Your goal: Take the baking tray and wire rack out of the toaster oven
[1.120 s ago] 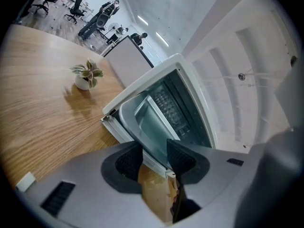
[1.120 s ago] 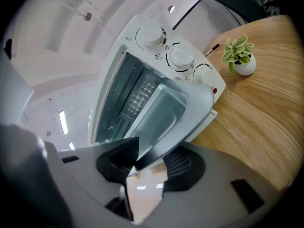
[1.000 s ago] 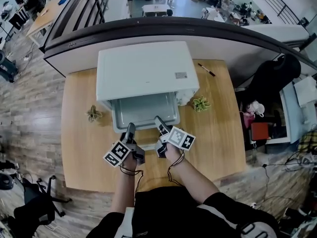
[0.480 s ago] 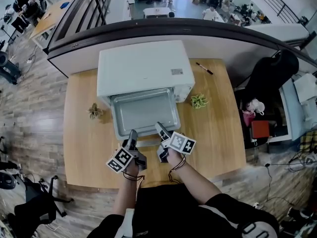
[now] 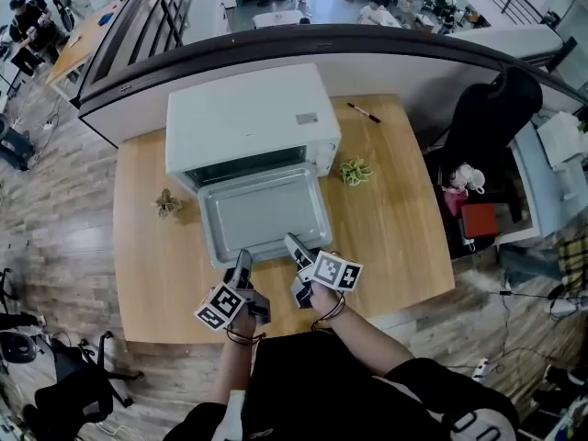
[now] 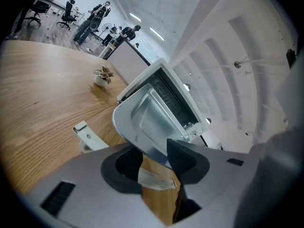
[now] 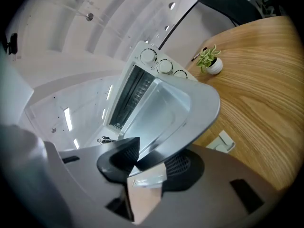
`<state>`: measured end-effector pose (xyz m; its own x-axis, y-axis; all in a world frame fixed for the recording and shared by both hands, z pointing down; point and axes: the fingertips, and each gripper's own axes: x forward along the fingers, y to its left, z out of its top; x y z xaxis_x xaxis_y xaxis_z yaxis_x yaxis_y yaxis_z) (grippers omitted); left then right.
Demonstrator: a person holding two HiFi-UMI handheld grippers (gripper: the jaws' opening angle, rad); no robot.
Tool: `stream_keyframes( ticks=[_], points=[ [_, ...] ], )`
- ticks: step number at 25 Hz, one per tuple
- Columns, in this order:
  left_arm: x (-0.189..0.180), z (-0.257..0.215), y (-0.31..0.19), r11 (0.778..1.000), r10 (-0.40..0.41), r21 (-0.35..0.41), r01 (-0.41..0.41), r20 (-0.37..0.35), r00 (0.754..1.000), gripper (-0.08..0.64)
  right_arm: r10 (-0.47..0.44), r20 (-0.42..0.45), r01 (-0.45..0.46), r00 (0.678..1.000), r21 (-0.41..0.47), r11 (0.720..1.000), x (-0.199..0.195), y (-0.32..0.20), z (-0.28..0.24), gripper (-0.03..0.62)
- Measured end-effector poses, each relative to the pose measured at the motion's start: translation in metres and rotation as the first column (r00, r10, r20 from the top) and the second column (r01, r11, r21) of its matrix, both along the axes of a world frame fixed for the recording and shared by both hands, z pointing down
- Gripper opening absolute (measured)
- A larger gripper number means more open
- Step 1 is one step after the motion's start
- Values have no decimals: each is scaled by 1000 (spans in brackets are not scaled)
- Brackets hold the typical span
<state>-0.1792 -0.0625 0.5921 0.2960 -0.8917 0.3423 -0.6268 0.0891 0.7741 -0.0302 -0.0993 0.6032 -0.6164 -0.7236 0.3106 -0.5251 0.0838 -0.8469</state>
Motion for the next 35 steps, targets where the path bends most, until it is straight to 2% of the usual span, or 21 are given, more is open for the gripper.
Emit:
stream_keyframes(
  ticks=[7, 11, 14, 18, 23, 27, 30, 35],
  points=[
    [49, 5, 1, 993, 118, -9, -118, -5, 993, 169, 113, -7, -113, 994, -5, 994, 54, 20, 0, 156],
    [99, 7, -2, 970, 243, -17, -244, -16, 970, 169, 213, -23, -213, 977, -10, 977, 101, 34, 2, 158],
    [133, 14, -2, 943, 330, -31, -330, -5, 944, 169, 292, -35, -293, 956, -23, 956, 137, 48, 7, 158],
    [181, 24, 1, 902, 427, -56, -427, -11, 904, 169, 400, -58, -402, 915, -40, 915, 187, 70, 15, 160],
    [236, 37, 19, 832, 546, -91, -547, -41, 837, 170, 516, -82, -522, 853, -80, 849, 235, 107, 28, 161],
    [262, 53, 36, 780, 610, -135, -610, -50, 791, 170, 570, -104, -579, 815, -119, 807, 256, 135, 40, 163],
    [276, 62, 46, 755, 631, -166, -634, -75, 772, 170, 597, -118, -608, 794, -142, 781, 266, 147, 49, 164],
    [284, 82, 55, 731, 640, -221, -646, -106, 761, 170, 614, -133, -628, 778, -189, 755, 274, 159, 67, 166]
  ],
)
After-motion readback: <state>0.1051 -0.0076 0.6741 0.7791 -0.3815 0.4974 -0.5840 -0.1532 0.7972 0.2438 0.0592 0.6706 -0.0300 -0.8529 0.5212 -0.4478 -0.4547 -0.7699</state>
